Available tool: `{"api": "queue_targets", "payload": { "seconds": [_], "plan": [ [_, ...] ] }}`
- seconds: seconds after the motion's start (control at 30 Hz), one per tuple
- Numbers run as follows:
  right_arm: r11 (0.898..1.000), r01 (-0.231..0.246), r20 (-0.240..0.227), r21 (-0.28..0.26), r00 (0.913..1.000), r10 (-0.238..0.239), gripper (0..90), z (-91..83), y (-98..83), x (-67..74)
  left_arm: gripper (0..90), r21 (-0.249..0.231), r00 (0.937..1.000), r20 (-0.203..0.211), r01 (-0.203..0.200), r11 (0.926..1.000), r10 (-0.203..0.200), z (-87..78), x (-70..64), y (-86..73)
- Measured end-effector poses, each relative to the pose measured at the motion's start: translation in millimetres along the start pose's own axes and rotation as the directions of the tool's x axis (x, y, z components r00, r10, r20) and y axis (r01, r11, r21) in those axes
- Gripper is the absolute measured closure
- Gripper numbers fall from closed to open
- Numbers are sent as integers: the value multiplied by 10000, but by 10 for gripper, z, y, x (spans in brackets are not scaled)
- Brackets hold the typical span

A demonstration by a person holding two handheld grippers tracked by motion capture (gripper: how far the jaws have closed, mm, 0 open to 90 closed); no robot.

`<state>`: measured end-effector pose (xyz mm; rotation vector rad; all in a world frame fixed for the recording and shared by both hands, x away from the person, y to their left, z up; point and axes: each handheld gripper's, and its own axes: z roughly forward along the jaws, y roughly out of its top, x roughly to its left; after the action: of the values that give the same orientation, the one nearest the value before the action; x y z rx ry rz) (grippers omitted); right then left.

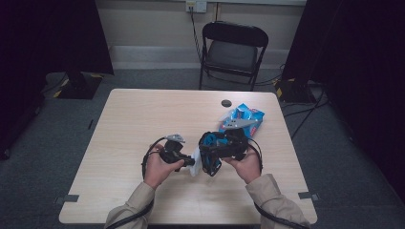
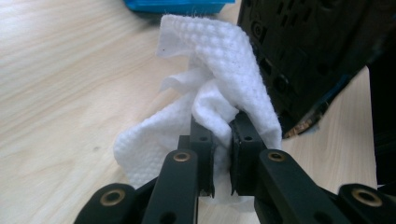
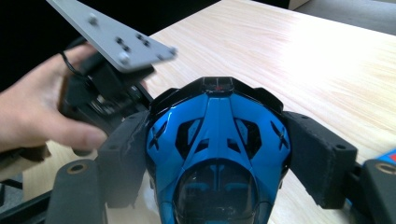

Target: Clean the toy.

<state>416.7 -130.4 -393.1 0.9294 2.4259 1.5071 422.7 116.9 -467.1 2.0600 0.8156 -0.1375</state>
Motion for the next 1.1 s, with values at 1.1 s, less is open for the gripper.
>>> {"api": "queue_targets", "payload": {
  "seconds": [1.1],
  "plan": [
    [9966, -641, 1115, 525, 9921, 579, 264, -426, -384, -389, 821, -163, 9894, -1414, 307, 9994, -327, -670, 328, -328]
  ]
}}
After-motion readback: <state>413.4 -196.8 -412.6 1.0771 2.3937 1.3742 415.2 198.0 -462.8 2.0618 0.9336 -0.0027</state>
